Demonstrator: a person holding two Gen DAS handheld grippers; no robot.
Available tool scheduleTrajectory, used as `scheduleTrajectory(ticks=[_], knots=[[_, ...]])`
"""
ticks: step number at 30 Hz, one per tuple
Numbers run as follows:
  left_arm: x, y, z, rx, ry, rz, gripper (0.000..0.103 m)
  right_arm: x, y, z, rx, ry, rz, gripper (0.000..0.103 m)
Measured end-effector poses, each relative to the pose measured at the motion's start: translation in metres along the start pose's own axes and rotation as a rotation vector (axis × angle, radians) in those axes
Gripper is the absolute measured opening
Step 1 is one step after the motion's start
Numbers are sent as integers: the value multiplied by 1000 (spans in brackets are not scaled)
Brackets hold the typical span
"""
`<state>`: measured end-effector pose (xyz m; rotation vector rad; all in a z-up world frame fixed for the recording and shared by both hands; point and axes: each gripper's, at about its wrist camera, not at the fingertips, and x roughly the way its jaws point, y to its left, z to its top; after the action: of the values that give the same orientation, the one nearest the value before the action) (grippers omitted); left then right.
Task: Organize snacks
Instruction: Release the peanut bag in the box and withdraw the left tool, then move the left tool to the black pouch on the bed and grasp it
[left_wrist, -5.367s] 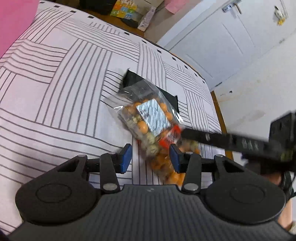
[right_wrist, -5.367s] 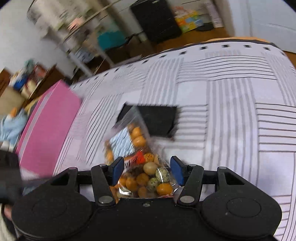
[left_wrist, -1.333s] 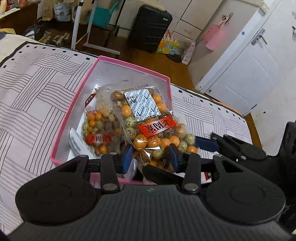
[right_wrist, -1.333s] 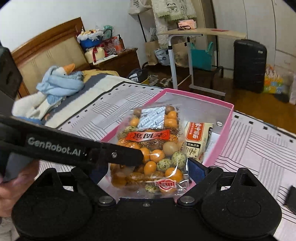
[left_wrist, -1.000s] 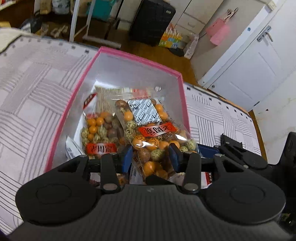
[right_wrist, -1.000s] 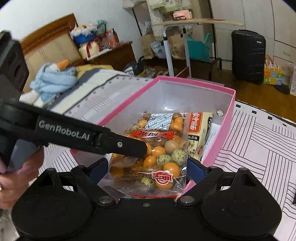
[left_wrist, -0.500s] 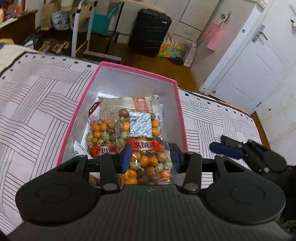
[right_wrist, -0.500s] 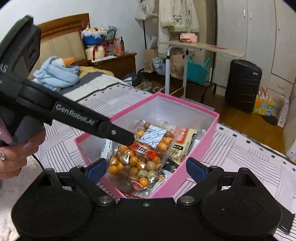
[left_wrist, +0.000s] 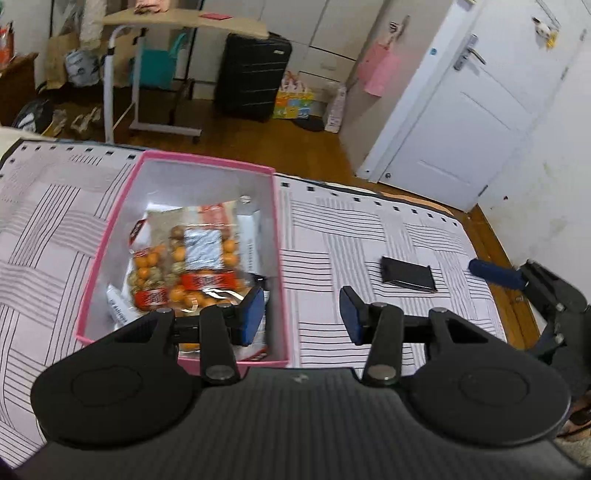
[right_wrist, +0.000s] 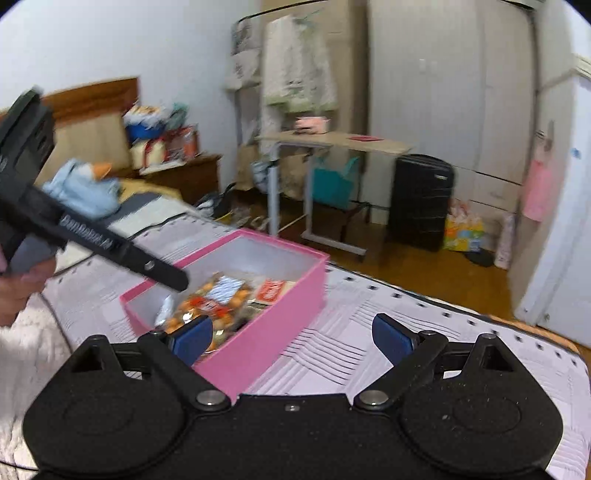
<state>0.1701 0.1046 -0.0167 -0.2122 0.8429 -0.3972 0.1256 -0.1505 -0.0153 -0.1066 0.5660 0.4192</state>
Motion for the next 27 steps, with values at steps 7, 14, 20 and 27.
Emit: scheduleTrajectory(ticks=[7,14,20,27], knots=[[25,-50,6,44,38,-32,45,-3,-67,6,141,85,-93,92],[85,-90,14,34,91,-77,44,22,-130,-16,283,93,-94,92],[159,-118,24,-9,100,-71,44,55,-182,-68,377,130,-98,93],[254,-142,15,12,136,-38,44,101,-211,-106,336,237,-149,93]])
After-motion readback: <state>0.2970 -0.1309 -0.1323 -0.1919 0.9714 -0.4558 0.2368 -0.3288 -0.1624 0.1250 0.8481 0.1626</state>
